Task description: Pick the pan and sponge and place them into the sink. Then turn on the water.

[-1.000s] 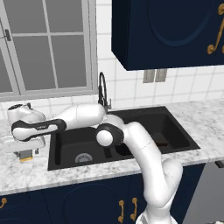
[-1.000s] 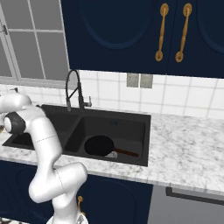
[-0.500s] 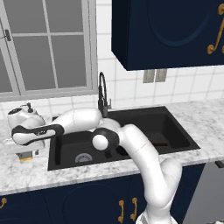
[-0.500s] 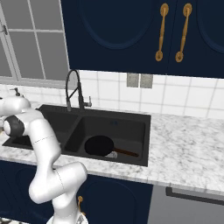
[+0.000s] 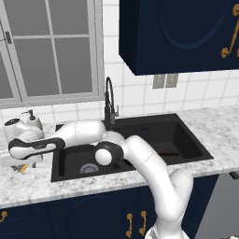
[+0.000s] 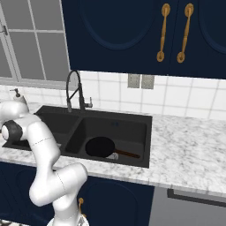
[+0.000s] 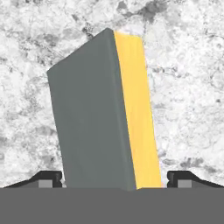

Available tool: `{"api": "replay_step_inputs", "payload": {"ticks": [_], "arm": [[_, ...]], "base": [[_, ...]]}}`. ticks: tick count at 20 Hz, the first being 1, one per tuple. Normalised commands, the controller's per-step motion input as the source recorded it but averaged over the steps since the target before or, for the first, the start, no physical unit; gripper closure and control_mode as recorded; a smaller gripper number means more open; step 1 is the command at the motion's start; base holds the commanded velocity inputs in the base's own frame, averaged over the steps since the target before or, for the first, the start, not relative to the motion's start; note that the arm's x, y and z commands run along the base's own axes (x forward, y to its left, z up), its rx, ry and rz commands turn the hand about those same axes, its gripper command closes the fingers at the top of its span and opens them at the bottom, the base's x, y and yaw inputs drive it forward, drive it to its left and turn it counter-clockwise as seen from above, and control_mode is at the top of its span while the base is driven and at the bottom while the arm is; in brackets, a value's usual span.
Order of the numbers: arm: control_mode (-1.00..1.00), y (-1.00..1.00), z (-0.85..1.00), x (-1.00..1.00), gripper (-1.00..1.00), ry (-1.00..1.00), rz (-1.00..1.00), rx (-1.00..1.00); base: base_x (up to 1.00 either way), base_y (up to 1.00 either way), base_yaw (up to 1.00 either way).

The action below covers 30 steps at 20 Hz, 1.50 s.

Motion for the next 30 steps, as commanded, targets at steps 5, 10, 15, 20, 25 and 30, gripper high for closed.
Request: {"api": "replay_step_inputs", "payload": {"ticks": [5,10,15,20,25,30], "arm": [[-1.0,0.0,-0.92,0.65,-1.0,0.34,0.04,0.0],[-1.0,0.16,-0.86,0.3,1.0,0.06,0.0,0.07],[-1.0,-0.27,-0.06,-0.31,1.0,-0.06,0.0,0.01],[-1.0,-1.0,-0.56,-0.49,1.0,0.07,-0.01,-0.06],[-1.0,-1.0,-0.29,-0.76,1.0,-0.07,0.0,0.0],[-1.0,-1.0,0.03,-0.91,1.0,-0.27,0.01,0.09]], "base": [[0.0,0.0,0.0],[0.0,0.0,0.0],[0.0,0.0,0.0],[0.0,0.0,0.0],[0.0,0.0,0.0],[0.0,0.0,0.0]]}}
